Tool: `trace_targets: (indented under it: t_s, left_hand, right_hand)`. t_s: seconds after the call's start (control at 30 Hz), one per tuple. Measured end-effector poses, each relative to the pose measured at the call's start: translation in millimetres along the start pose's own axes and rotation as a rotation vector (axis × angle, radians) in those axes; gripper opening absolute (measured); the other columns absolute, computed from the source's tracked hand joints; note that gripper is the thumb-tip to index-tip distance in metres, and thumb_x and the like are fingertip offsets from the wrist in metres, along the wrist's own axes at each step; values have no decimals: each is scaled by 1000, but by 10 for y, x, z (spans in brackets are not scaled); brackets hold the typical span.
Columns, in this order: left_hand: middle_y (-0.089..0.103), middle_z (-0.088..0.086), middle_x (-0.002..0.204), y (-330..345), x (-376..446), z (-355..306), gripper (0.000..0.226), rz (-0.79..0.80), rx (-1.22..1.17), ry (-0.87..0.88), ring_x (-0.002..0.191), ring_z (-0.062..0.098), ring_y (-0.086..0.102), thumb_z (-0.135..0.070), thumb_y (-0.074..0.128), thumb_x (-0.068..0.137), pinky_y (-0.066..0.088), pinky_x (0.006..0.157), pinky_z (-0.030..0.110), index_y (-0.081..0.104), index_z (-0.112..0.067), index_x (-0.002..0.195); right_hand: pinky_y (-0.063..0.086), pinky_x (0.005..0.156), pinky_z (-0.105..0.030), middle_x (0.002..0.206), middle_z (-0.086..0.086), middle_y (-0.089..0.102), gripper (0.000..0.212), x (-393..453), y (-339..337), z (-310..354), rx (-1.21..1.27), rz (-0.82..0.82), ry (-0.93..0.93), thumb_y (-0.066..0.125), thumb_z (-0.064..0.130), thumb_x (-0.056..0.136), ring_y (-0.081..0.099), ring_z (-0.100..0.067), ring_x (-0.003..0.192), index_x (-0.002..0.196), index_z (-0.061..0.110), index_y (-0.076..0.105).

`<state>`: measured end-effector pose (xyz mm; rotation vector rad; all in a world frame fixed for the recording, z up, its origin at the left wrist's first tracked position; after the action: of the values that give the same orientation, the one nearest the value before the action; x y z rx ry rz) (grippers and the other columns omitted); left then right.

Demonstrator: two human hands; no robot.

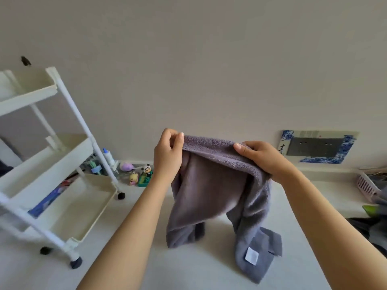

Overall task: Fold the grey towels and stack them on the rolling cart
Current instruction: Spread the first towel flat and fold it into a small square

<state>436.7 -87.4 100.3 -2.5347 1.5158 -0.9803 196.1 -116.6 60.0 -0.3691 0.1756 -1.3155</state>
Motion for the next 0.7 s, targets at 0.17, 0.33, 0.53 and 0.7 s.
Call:
trace_targets:
  t_s: [0.17, 0.33, 0.53, 0.7]
  left_hand:
    - [47, -11, 63, 185, 26, 68, 22, 220, 52, 21, 57, -4, 45, -26, 53, 95, 33, 56, 8, 46, -18, 76]
    - [46, -11, 65, 728, -27, 289, 27, 461, 96, -72, 62, 1, 43, -31, 51, 95, 32, 57, 9, 44, -23, 71]
    - [51, -7, 71, 1394, -342, 681, 27, 615, -35, -314, 71, 8, 48, -37, 51, 95, 37, 65, 18, 53, -14, 82]
    - [64, -1, 78, 1581, -521, 831, 25, 619, -368, -570, 79, 13, 60, -37, 60, 90, 47, 75, 25, 59, -14, 80]
  right_hand:
    - [53, 76, -35, 90, -18, 71, 51, -66, 86, -156, 146, 179, 154, 61, 48, 75, 65, -22, 80, 93, 1, 70]
    - [42, 74, -26, 76, 8, 66, 30, -7, -211, -590, -406, 48, 282, 63, 52, 82, 61, -11, 80, 83, 23, 70]
    - [39, 77, -8, 98, 1, 65, 15, 44, 279, -667, -239, -89, -80, 66, 33, 85, 58, -10, 92, 97, 24, 71]
    - [46, 80, -12, 99, 10, 68, 40, -56, 517, -907, -37, -152, -36, 75, 45, 70, 62, -2, 88, 106, 40, 58]
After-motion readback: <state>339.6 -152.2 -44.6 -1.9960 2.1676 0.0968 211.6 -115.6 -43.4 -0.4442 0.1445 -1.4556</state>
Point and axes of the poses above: each hand's wrist, its own x-axis towards the middle knuckle, its own y-axis out of the palm, z = x × y, the point moved 10 cm from there along x, towards the middle knuckle
